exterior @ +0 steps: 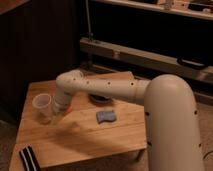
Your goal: Place the pepper in the ceramic cup
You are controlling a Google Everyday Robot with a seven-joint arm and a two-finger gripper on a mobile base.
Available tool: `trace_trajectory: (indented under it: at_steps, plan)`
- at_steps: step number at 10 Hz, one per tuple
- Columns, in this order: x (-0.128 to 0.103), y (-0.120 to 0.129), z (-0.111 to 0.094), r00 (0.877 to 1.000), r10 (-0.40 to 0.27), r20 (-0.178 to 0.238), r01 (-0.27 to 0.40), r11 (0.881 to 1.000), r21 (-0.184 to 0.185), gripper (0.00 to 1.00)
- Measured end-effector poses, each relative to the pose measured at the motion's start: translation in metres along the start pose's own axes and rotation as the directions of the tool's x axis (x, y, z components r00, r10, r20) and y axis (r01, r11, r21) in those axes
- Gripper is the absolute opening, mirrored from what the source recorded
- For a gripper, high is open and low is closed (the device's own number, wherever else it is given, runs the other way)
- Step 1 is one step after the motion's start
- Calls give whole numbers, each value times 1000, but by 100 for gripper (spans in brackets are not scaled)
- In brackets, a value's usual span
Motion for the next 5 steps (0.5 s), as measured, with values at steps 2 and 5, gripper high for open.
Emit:
trace_trajectory:
  at_steps: [2,5]
  plan:
    - [32,27,-29,998,12,-56,-13,1000,-11,7]
    - [94,73,-47,984,23,-178,-24,1000,-6,7]
